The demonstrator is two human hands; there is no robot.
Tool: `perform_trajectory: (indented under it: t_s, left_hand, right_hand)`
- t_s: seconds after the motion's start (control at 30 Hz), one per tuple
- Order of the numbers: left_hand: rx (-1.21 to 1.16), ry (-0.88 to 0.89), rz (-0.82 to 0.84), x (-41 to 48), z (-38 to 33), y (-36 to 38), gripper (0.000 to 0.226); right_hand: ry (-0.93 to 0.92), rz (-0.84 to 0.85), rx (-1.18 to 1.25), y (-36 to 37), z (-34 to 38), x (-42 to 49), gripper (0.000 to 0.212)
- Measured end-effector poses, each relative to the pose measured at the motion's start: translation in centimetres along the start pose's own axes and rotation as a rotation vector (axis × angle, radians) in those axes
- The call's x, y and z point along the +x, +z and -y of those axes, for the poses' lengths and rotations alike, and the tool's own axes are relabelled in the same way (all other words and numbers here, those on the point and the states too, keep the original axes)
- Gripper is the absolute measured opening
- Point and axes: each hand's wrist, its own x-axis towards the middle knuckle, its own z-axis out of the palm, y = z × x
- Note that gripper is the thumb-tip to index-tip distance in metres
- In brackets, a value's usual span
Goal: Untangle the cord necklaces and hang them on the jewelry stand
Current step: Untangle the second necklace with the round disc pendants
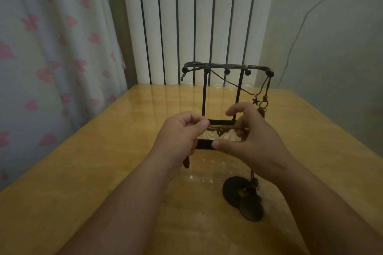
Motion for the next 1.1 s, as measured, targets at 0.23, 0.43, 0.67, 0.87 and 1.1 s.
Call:
perform_trajectory:
  t_s: [0.23,0.43,0.67,0.87,1.1]
  left_hand:
    - [0.065,0.02,-0.014,-0.2,-0.2,0.0,0.003]
    - [0.25,-0.014,-0.038,-0.9,-0.9,0.5,0.008]
    - [0.123,0.025,-0.009,-0.6,-0.9,0.4,0.024]
    - [0.106,0.032,-0.013,-0.5,-0.6,0.3,0.017]
    - [0.144,0.091,0.102,-0.7,-0.4,0.3,0.03]
  right_hand:
    - [0.002,-0.025,0.085,-0.5,0.4,-0.1,0.003]
    - [0.103,0.005,0.202,-0.6,0.4,0.0,0.008]
    - [0.199,0.114,0.366,-0.9,0.5,-0.1,0.013]
    - [0.259,0.153,0.565,-1.2,0.4,-0.1,0.02]
    - [0.342,0.147,0.723,-1.2,0.6,-0.1,0.014]
